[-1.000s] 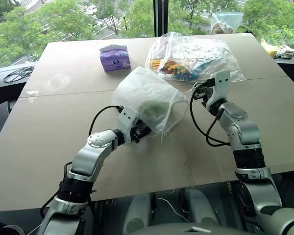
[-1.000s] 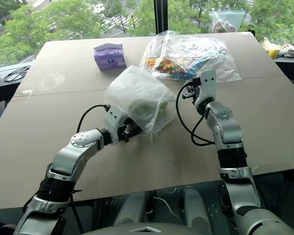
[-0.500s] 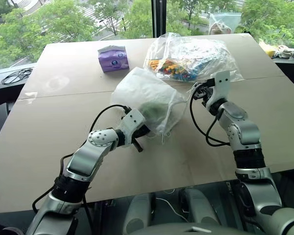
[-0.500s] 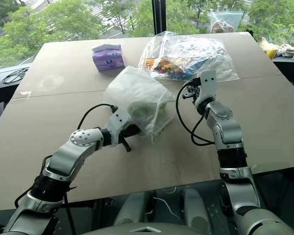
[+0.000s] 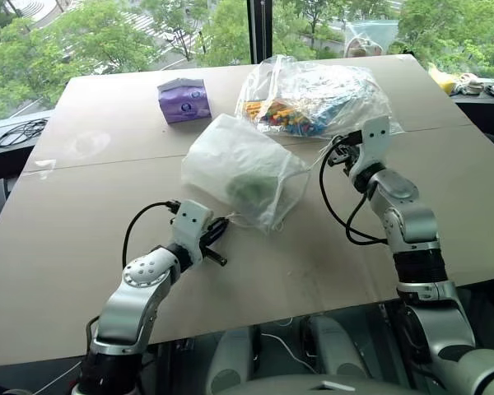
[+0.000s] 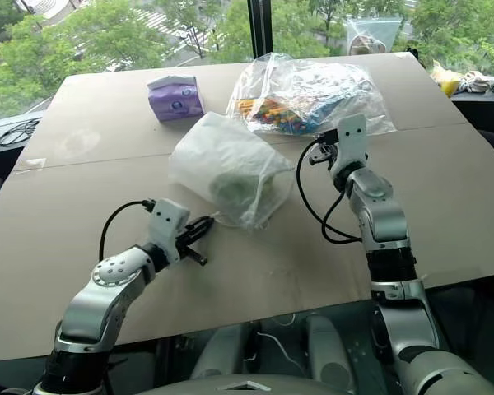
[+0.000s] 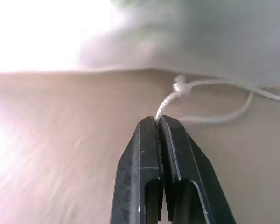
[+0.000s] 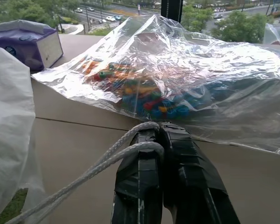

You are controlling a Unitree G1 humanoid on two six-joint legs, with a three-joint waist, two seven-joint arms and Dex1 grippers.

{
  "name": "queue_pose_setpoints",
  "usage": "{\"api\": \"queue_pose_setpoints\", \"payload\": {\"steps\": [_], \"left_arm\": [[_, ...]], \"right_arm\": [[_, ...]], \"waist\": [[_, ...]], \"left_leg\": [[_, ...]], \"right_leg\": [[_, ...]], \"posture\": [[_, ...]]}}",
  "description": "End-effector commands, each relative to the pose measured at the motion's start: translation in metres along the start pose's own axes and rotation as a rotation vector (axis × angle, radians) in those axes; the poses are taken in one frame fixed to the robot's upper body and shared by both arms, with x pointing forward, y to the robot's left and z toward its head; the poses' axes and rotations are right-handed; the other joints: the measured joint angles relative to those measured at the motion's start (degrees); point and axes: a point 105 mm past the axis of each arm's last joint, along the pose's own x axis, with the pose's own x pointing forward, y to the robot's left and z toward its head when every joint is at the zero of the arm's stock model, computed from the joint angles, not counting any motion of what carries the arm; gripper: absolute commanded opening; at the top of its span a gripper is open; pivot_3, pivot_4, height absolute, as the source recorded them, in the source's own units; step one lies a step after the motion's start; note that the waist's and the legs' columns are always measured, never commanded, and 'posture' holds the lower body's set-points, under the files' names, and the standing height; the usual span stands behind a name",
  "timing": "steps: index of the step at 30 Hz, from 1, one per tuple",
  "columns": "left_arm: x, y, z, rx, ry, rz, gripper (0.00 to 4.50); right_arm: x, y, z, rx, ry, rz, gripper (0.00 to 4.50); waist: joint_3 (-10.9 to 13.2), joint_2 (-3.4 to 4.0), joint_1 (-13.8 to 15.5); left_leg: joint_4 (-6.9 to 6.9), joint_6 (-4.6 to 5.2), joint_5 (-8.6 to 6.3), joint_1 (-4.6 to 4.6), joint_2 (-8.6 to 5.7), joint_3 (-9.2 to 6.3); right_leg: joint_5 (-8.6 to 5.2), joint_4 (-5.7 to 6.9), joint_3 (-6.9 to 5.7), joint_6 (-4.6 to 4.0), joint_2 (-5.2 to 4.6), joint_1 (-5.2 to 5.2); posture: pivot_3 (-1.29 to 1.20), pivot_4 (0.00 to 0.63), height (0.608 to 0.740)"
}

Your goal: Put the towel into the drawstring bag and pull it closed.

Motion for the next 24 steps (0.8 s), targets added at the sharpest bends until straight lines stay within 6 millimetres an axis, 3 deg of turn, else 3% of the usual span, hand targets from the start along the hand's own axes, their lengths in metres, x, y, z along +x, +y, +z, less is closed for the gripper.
{"api": "queue_pose_setpoints", "payload": {"steps": [1, 8, 18, 24], "left_arm": [[-0.015, 0.022, 0.014, 0.03, -0.082, 0.217, 0.12], [-0.028, 0.047, 0.027, 0.03, -0.179, 0.495, 0.12], [-0.034, 0.065, 0.046, 0.185, -0.245, 0.662, 0.12], [-0.051, 0.086, 0.076, 0.299, -0.331, 0.89, 0.12]], "right_arm": [[0.004, -0.017, 0.026, -0.023, -0.096, -0.096, 0.0], [0.01, -0.019, 0.024, -0.026, -0.093, -0.124, 0.0], [0.01, -0.011, 0.022, -0.045, -0.095, -0.107, 0.0], [0.007, -0.009, 0.017, -0.06, -0.085, -0.113, 0.0]], "waist": [[0.0, -0.01, 0.08], [0.0, -0.01, 1.1], [0.0, -0.01, 1.13], [0.0, -0.01, 1.18]], "left_leg": [[0.0, 0.0, 0.0, 0.0, 0.0, 0.01], [0.05, 0.0, 0.0, -0.05, 0.0, 0.02], [0.04, 0.01, 0.0, -0.08, 0.0, 0.02], [0.04, 0.01, 0.0, -0.09, 0.0, -0.01]], "right_leg": [[-0.02, 0.0, 0.01, -0.02, -0.01, 0.01], [0.01, 0.0, -0.05, -0.04, -0.01, 0.01], [0.16, -0.03, -0.09, 0.12, 0.01, 0.0], [0.16, -0.03, -0.13, 0.12, 0.01, 0.01]], "posture": [[0.0, 0.15, 0.74], [0.0, 0.15, 0.74], [0.0, 0.15, 0.74], [0.0, 0.15, 0.74]]}}
